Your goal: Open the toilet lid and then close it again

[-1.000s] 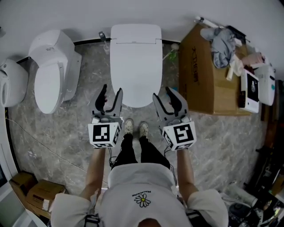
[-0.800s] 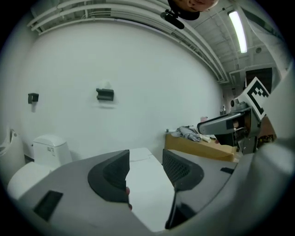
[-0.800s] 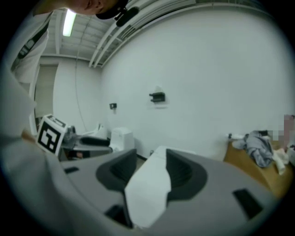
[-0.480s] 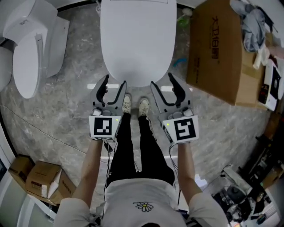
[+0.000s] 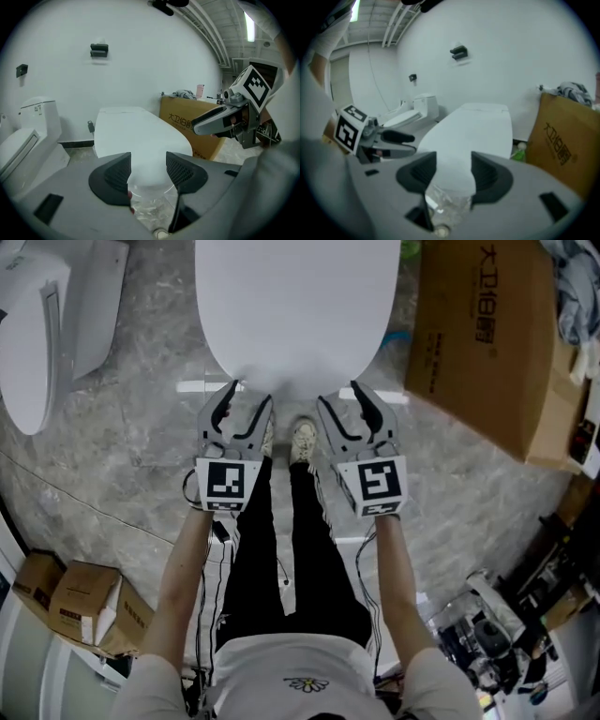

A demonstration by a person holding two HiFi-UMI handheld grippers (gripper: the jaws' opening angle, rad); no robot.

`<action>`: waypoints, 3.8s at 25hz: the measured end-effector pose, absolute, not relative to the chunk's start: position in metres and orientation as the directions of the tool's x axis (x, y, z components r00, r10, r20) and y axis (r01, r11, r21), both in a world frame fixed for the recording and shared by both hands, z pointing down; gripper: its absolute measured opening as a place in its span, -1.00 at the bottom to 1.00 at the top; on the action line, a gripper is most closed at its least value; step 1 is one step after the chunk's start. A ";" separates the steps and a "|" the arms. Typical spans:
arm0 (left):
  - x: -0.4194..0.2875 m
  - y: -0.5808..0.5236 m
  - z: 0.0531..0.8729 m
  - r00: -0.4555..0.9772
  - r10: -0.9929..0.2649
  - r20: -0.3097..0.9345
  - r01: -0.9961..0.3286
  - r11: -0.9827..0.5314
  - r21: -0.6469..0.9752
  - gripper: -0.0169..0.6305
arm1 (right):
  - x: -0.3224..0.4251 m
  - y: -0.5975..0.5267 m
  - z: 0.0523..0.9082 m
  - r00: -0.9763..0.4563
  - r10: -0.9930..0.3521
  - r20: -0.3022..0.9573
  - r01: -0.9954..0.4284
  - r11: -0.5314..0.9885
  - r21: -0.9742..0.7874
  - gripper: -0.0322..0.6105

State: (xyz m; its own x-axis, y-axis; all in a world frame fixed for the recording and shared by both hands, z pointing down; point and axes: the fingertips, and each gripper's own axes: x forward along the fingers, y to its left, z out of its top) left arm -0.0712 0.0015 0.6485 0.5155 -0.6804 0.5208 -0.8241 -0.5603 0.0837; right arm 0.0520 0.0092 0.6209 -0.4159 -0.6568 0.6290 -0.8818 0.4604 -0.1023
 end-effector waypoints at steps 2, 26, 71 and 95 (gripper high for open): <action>-0.072 0.007 0.667 0.504 -0.672 0.542 -0.826 -0.559 0.076 -0.20 | 0.052 0.016 0.642 -0.417 -0.628 0.657 -0.875 0.473 -0.103 -0.18; -0.082 0.031 0.751 0.469 -0.588 0.659 -0.790 -0.613 0.014 -0.20 | 0.059 0.053 0.746 -0.341 -0.494 0.800 -0.889 0.446 -0.103 -0.18; -0.071 -0.035 0.498 0.598 -0.723 0.344 -0.800 -0.558 0.220 -0.11 | 0.077 -0.022 0.496 -0.472 -0.725 0.502 -0.879 0.342 -0.333 -0.18; -0.054 -0.185 0.321 0.589 -0.766 0.258 -0.807 -0.577 0.127 -0.12 | 0.104 -0.174 0.321 -0.526 -0.735 0.428 -0.846 0.400 -0.353 -0.25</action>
State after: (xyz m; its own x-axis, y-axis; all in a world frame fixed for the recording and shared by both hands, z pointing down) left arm -0.0537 -0.1849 0.3207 0.5888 -0.7660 0.2580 -0.8066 -0.5773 0.1268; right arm 0.1037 -0.1741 0.3207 -0.5263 -0.7349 0.4277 -0.8456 0.4000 -0.3534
